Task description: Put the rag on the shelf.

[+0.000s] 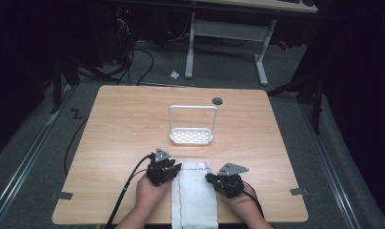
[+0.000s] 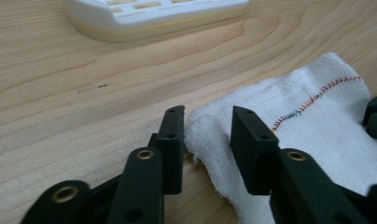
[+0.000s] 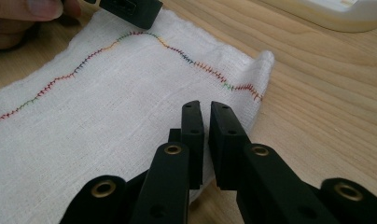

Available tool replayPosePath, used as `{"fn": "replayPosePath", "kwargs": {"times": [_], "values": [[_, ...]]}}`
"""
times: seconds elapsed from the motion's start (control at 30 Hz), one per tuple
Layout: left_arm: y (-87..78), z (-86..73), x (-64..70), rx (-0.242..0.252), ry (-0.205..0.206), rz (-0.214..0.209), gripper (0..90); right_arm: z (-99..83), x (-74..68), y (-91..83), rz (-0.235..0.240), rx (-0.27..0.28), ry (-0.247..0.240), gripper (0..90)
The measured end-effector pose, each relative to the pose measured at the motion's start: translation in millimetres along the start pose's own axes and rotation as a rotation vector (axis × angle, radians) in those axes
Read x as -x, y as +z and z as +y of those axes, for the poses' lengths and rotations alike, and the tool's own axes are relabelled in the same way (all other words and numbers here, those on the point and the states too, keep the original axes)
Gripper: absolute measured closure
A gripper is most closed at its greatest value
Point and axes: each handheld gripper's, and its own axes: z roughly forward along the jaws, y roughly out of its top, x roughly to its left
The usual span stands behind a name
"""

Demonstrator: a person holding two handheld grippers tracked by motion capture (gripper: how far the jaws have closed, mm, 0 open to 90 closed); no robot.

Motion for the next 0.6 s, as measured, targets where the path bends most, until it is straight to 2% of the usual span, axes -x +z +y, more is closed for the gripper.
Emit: {"fn": "replayPosePath", "kwargs": {"times": [0.07, 0.1, 0.13, 0.17, 0.2, 0.23, 0.27, 0.3, 0.37, 0.4, 0.57, 0.6], "values": [[0.6, 0.0, 0.3, -0.005, -0.001, -0.007, 76.1, 1.5, -0.7, -1.3, -0.002, 0.000, 0.001, 82.5], [0.7, 0.1, -0.2, -0.006, -0.005, -0.013, 79.8, 4.2, -1.4, -4.5, -0.010, 0.027, 0.001, 77.9], [0.7, 0.1, -1.1, -0.008, -0.005, -0.020, 79.8, 4.2, -1.4, -4.5, -0.010, 0.027, 0.001, 77.9], [0.8, 0.1, -1.1, -0.009, -0.005, -0.023, 81.2, 9.0, 1.6, -5.7, -0.050, 0.052, 0.026, 72.6], [0.9, 0.1, -0.4, -0.009, -0.001, -0.020, 81.4, 10.8, 3.6, -4.8, -0.069, 0.058, 0.037, 70.7], [0.9, 0.1, -0.4, -0.009, -0.001, -0.020, 81.5, 10.8, 3.6, -4.8, -0.069, 0.058, 0.037, 70.7], [0.9, 0.0, -0.1, -0.009, 0.000, -0.019, 81.5, 13.5, 6.4, -2.3, -0.097, 0.051, 0.051, 67.6], [0.8, 0.0, -0.1, -0.010, 0.001, -0.019, 81.6, 20.1, 13.0, 6.9, -0.134, 0.020, 0.091, 62.6], [0.9, 0.0, -0.4, -0.010, -0.002, -0.022, 81.6, 22.2, 14.8, 10.8, -0.134, 0.001, 0.099, 61.8], [0.9, 0.0, -0.7, -0.010, -0.003, -0.023, 81.5, 25.6, 15.7, 20.3, -0.131, -0.045, 0.087, 62.1], [0.8, 0.0, -1.8, -0.010, -0.010, -0.031, 81.2, 29.3, 10.8, 27.9, -0.135, -0.045, 0.089, 69.7], [0.8, -0.1, -2.2, -0.010, -0.015, -0.034, 81.1, 30.1, 11.9, 28.5, -0.131, -0.050, 0.126, 71.5]]}}
